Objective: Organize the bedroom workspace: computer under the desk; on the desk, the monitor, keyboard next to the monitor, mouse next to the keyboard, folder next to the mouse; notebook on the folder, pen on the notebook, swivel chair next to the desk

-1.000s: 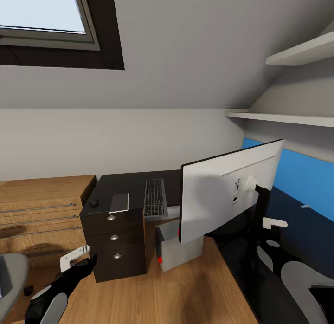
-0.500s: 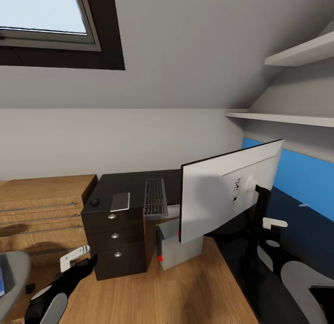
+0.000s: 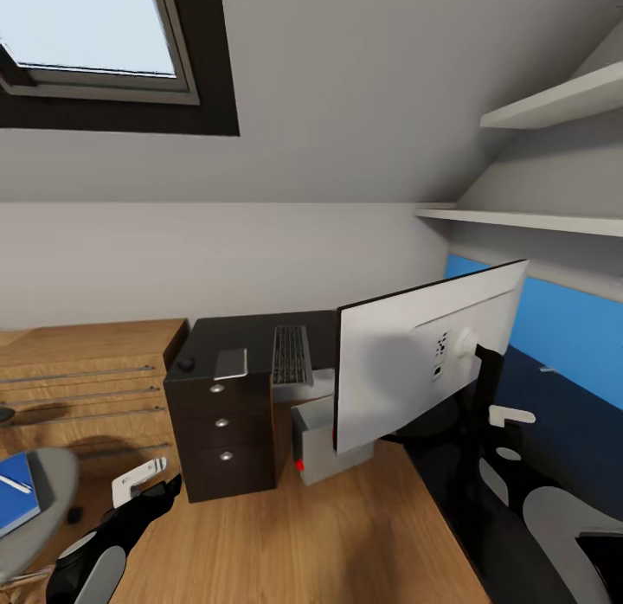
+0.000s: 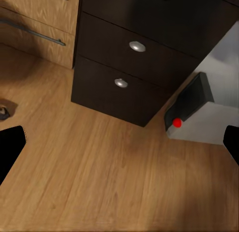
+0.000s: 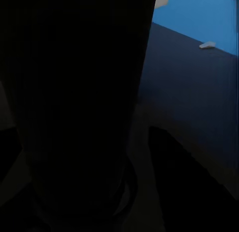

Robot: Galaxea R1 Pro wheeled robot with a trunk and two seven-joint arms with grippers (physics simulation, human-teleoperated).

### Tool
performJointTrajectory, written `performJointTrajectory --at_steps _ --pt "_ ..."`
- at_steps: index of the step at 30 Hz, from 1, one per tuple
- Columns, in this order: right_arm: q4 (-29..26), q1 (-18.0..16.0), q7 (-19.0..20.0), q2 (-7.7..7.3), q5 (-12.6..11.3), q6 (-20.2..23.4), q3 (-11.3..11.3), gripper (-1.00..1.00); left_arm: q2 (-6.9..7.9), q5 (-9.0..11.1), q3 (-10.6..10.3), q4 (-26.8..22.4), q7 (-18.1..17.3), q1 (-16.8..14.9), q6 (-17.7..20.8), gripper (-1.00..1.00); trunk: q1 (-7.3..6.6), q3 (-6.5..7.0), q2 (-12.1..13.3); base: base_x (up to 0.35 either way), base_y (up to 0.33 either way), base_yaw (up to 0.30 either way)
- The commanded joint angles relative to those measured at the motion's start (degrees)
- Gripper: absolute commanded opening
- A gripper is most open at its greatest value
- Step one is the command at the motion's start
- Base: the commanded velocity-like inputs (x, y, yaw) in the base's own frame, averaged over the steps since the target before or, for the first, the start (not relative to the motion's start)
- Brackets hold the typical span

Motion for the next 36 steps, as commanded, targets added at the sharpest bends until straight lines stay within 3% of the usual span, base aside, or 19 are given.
performJointTrajectory --at_steps 1,36 --pt "0.1 0.0 0.0 -0.02 -0.9 -0.3 0.6 -1.00 0.04 0.6 -0.1 -0.1 0.5 0.0 0.1 1.00 -0.03 -0.07 0.0 -0.290 0.000 0.000" --pt "0.0 0.0 0.2 -0.16 -0.9 -0.2 0.6 -1.00 0.13 0.3 0.0 -0.1 0.5 0.0 0.1 1.00 -0.03 -0.07 0.0 -0.304 0.000 0.000"
